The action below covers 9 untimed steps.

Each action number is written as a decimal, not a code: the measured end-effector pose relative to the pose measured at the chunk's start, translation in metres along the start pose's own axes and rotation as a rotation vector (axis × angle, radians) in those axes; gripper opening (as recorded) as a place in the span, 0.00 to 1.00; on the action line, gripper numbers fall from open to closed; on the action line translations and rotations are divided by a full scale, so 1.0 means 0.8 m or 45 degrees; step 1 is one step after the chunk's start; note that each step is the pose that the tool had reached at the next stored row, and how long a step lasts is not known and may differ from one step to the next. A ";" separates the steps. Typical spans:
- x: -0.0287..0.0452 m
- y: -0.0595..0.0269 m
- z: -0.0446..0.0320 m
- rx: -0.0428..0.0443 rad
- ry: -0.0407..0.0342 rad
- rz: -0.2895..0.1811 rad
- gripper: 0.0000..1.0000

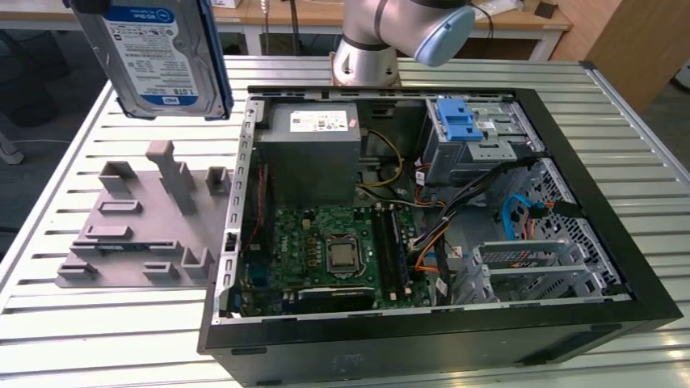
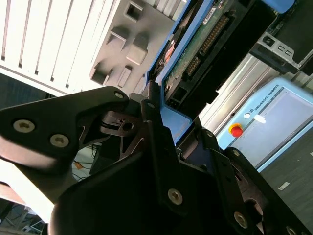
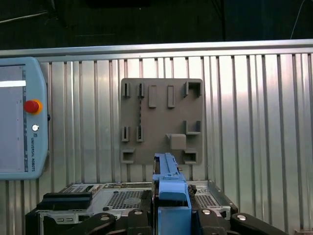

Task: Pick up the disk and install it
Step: 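Pick up the disk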

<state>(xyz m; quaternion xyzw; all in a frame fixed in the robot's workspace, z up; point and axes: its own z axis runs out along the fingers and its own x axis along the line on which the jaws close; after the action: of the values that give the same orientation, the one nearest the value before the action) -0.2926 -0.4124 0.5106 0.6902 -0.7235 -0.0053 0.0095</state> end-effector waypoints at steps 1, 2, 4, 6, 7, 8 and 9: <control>0.0007 -0.001 0.0000 0.005 -0.0002 0.000 0.36; 0.0014 -0.002 0.0001 0.011 -0.0006 0.000 0.36; 0.0024 -0.005 0.0001 0.022 -0.0034 -0.001 0.36; 0.0034 -0.010 0.0008 0.024 -0.0060 -0.001 0.36; 0.0037 -0.014 0.0009 0.023 -0.0069 -0.001 0.36; 0.0042 -0.019 0.0010 0.023 -0.0075 -0.001 0.36; 0.0046 -0.023 0.0011 0.023 -0.0081 -0.001 0.36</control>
<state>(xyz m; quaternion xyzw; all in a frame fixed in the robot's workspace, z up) -0.2742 -0.4170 0.5094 0.6905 -0.7234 -0.0009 0.0009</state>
